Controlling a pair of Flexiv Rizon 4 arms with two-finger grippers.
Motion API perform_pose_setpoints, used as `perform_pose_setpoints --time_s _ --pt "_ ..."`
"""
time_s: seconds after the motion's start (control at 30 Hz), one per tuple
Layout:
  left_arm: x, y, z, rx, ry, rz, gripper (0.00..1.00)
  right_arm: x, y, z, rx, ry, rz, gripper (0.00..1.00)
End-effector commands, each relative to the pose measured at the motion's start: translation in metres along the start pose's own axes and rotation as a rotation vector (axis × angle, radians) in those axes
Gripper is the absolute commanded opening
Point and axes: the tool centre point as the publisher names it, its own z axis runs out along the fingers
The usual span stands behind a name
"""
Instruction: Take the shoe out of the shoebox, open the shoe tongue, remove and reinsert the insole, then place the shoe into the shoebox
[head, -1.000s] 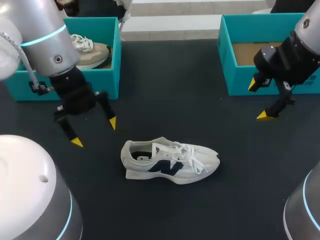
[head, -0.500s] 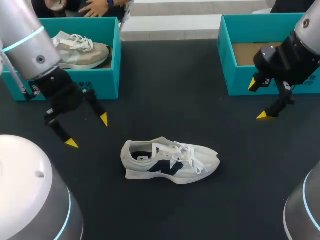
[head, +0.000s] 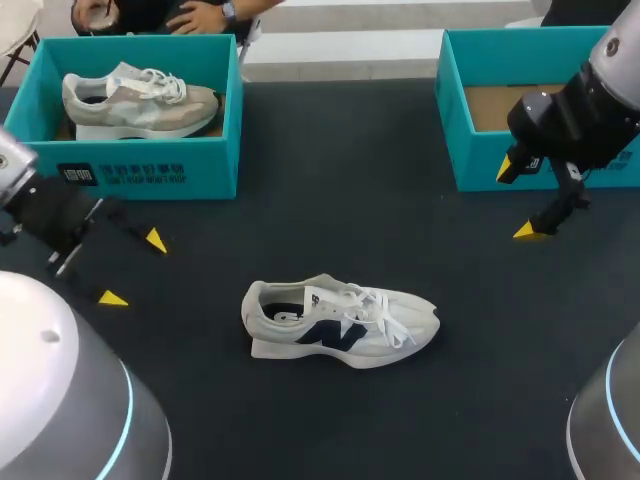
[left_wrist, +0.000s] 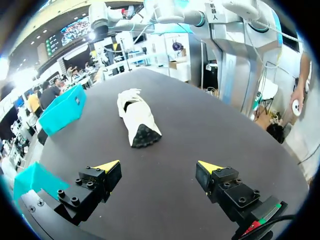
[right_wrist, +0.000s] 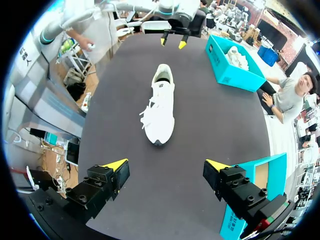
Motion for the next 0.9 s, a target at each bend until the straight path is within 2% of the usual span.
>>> perform_pose_setpoints --time_s 0.03,0.13,0.17,0.77,0.83,0.9 --pt "0.0111 0.0168 0.002 0.272 -0.421 -0.213 1.0 -0.0014 0.0003 0.0013 0.002 0.002 0.0 1.0" --pt "0.0133 0.0208 0.0046 0.301 -0.438 -0.251 1.0 -0.0014 0.0003 0.0013 0.002 0.002 0.0 1.0" --pt "0.0134 0.0214 0.0053 0.338 -0.43 -0.236 1.0 -0.0014 0.0003 0.0013 0.002 0.002 0.0 1.0" --pt "0.0134 0.0214 0.0053 0.338 -0.43 -0.236 1.0 -0.0014 0.0003 0.0013 0.002 0.002 0.0 1.0" --pt "0.0181 0.0204 0.0078 0.317 -0.398 -0.246 1.0 -0.0014 0.0003 0.0013 0.002 0.002 0.0 1.0" --pt "0.021 0.0196 0.0116 0.336 -0.365 -0.284 1.0 -0.0014 0.0003 0.0013 0.002 0.002 0.0 1.0"
